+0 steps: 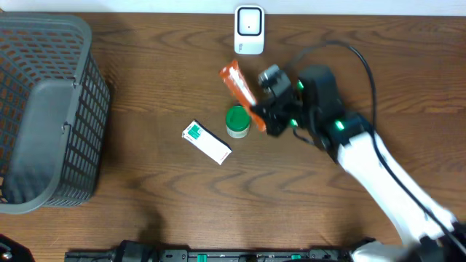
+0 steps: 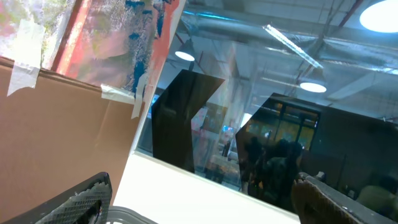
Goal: Scan the item barcode
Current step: 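Carry the Top bar with the right gripper to the scanner, then move the Top bar to the right edge and drop it on the table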
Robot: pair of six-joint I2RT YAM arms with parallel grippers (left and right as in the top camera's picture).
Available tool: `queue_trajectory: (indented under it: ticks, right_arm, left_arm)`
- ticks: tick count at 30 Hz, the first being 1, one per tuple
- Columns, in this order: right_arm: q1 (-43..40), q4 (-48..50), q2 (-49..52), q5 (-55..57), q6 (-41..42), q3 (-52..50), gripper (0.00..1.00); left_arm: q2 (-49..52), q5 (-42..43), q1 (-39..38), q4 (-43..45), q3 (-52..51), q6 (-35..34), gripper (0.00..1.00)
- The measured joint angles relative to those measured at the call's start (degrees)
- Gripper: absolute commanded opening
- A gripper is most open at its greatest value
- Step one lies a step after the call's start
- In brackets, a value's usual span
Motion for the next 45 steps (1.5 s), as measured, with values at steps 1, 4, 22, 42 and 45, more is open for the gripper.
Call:
queue_trajectory:
  ticks: [1, 4, 22, 42, 45]
  right_arm:
    - [0.0, -0.8, 2.8, 2.3, -0.5, 2.8, 0.01]
    - [-0.1, -3.9, 11.9, 10.2, -2.5, 13.8, 0.01]
    - [-0.6, 5.8, 52.3, 59.0, -28.7, 51.4, 0.01]
    - [3.2, -9.3, 54.8, 66.5, -41.0, 52.5, 0.01]
    - [2.6, -17.9, 51.8, 62.7, -36.1, 52.4, 0.01]
  left_arm:
    - [0.0, 0.0, 0.0, 0.0, -0.1, 0.0, 0.93]
    - [0.0, 0.0, 0.0, 0.6, -0.6, 0.0, 0.92]
    - [0.0, 0.0, 0.0, 2.1, -2.8, -2.5, 0.92]
    - [0.0, 0.0, 0.0, 2.7, -3.3, -3.0, 0.92]
    - [0.0, 0.0, 0.0, 2.9, -3.3, -3.0, 0.92]
